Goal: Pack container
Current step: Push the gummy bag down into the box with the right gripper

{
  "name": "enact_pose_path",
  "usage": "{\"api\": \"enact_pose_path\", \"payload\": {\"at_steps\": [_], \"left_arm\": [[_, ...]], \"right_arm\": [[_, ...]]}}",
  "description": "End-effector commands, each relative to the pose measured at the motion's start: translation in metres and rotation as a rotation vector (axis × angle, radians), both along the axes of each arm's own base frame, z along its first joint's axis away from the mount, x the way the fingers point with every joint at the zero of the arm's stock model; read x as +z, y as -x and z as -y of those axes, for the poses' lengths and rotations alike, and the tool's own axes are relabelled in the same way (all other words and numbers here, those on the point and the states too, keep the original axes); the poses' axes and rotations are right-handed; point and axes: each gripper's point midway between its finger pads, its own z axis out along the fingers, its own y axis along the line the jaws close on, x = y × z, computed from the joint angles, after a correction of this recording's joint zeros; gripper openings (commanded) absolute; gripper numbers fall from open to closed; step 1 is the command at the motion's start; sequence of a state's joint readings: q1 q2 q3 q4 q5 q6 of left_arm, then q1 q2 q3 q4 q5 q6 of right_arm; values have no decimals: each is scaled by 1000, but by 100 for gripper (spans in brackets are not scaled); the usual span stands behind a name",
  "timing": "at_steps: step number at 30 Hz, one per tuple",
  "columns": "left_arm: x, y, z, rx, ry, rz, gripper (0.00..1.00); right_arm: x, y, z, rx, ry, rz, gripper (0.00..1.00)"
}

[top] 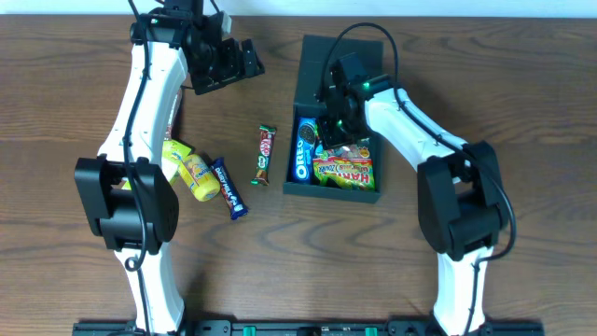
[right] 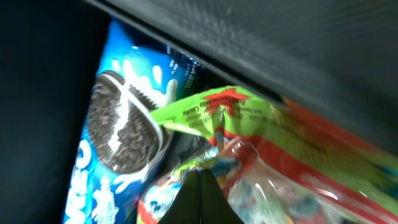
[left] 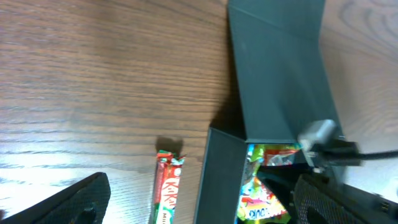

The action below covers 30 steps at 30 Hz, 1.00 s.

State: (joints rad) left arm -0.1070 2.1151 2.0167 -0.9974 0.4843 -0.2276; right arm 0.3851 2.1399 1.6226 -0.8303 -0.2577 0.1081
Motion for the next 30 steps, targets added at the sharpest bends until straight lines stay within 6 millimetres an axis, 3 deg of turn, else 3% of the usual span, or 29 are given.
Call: {"api": "enact_pose_path", "payload": {"at_steps": [1,5,7,9,11,13,17,23,30], "left_arm": [[14,-2,-12,9,-66,46,95],[11,0,-17,18,-100,32,96],[10,1,-18,13,-105,34,96],[10,0,-18,13,-105,36,96],[10,0,-20,19,-119,37,96],[9,-1,-21,21,-125,37,96],[9,-1,-21,21,-125,37,96],[9,0,-21,21,-125,36,96],[9,1,-22,21,-127,30,96]], "right_arm": [[73,-24,9,-70,-26,175,1],[127,-43,73,-288,50,312,1],[137,-47,104,-364,48,318,1],[124,-44,129,-439,68,262,2],[82,-29,141,-493,95,140,2],[47,-13,143,-528,120,42,2],[17,-6,126,-503,48,-48,1],[2,-12,79,-329,-101,-55,1],[4,-21,71,-288,-103,-1,1]]}}
